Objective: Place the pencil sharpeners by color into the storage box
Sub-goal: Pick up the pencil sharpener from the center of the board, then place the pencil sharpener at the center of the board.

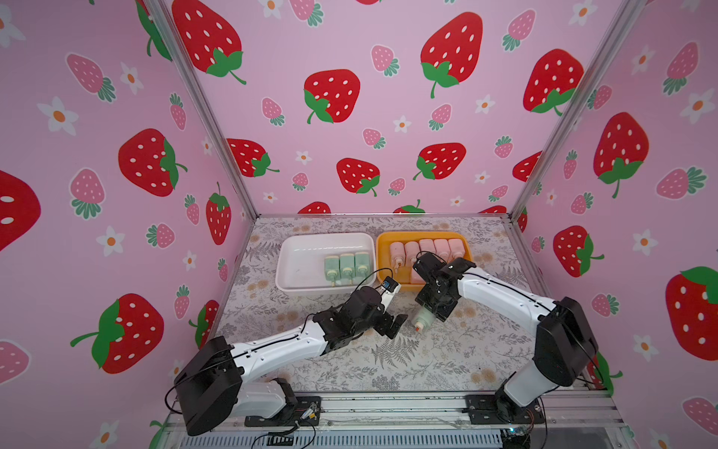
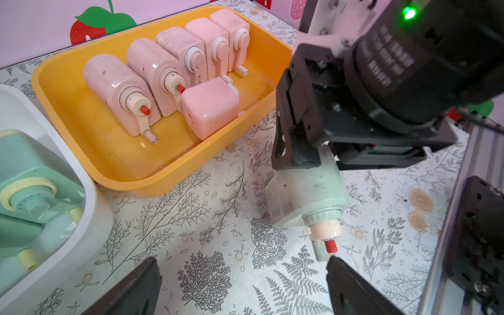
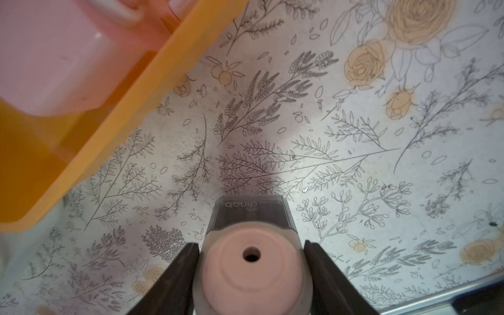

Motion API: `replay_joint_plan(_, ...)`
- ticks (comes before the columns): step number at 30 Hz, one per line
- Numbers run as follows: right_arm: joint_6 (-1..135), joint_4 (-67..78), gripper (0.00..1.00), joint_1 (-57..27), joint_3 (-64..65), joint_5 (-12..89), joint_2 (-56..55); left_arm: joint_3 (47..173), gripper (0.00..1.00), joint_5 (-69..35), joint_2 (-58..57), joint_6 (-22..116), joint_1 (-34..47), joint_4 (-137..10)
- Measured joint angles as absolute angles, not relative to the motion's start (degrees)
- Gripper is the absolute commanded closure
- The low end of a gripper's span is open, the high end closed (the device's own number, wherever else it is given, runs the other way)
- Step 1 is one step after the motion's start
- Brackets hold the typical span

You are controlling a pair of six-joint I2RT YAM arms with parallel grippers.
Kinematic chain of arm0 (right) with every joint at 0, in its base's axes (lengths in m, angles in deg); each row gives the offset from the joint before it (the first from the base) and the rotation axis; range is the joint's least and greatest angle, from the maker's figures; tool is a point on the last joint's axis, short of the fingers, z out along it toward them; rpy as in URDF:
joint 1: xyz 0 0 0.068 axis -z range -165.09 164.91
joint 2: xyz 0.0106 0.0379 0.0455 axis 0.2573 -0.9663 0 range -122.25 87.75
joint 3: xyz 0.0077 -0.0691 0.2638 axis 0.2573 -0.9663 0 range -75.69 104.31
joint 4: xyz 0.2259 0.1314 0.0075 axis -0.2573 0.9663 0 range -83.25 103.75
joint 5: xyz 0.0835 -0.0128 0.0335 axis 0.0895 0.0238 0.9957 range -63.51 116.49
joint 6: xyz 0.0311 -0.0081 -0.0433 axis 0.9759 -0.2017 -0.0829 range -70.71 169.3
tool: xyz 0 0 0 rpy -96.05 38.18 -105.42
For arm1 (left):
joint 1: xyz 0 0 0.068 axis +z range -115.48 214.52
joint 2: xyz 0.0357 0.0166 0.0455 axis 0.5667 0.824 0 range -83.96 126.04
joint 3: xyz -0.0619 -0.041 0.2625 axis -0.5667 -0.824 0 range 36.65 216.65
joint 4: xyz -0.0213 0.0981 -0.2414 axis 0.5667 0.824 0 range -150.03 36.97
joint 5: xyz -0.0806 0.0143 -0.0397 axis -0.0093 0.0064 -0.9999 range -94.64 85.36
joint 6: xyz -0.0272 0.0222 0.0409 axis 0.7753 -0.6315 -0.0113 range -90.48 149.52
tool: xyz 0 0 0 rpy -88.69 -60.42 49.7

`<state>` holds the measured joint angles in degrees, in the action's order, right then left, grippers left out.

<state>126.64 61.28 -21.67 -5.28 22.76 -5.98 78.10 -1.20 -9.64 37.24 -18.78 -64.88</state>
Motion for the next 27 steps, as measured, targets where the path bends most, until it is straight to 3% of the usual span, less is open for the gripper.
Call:
replay_joint_plan(5, 129.02, 60.49, 1.00, -21.78, -3.88, 26.22, -8.71, 76.11, 0.08, 4.57, -7.21, 36.59, -22.93, -67.91)
replay_joint_plan(17, 130.77, 58.61, 1.00, -22.19, -2.32, 29.30, -11.25, 77.69, 0.15, 8.57, 4.50, 35.78, -26.63, -73.44)
replay_joint_plan(27, 130.68, 56.25, 0.80, -22.28, -2.35, 30.33, -11.25, 81.56, 0.20, 11.00, 8.81, 35.89, -27.35, -73.47)
